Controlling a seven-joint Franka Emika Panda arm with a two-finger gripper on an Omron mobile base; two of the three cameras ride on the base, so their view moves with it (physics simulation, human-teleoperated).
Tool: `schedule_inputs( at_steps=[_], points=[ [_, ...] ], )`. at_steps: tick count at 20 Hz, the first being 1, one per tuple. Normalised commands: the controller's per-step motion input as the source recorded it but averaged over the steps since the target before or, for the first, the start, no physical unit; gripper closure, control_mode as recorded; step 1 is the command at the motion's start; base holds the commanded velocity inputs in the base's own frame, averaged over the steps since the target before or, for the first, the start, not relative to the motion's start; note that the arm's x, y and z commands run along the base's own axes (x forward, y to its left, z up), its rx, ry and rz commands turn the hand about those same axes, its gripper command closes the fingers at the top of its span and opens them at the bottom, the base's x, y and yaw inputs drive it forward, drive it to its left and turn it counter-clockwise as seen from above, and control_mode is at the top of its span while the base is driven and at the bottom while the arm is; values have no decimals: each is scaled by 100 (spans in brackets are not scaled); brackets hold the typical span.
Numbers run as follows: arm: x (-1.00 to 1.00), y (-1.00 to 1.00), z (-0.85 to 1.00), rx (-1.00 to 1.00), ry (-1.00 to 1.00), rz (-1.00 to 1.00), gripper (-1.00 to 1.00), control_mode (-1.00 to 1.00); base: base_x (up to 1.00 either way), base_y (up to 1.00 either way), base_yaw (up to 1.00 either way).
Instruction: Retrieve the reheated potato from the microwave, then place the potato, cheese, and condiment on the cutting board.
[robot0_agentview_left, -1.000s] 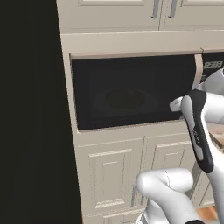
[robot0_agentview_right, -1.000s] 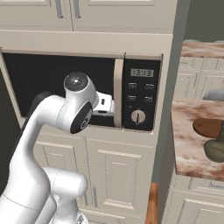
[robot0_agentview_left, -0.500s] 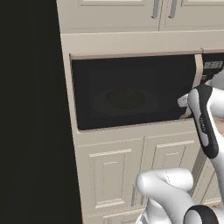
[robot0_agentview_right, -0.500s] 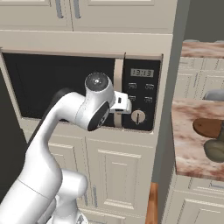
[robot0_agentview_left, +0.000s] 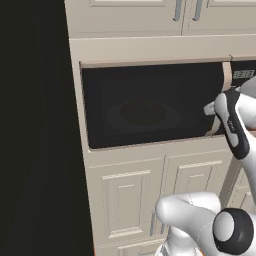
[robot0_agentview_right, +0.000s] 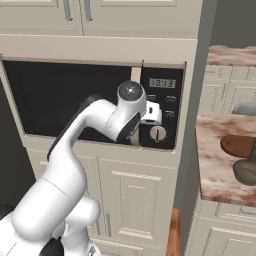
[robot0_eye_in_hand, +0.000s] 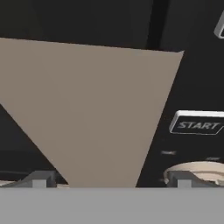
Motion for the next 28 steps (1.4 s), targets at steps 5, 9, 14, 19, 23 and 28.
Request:
schedule_inputs(
  at_steps=[5, 9, 14, 19, 23, 28],
  points=[
    [45, -2, -9, 2, -13, 0, -100, -100, 0, 0, 0],
    [40, -4, -9, 1, -11, 0, -100, -100, 0, 0, 0],
    [32, 3, -16, 0, -20, 0, -100, -100, 0, 0, 0],
    [22, 15, -20, 0, -30, 0, -100, -100, 0, 0, 0],
    [33, 15, -19, 0, -30, -2, -100, -100, 0, 0, 0],
    [68, 10, -12, 2, -7, -5, -100, -100, 0, 0, 0]
  ],
)
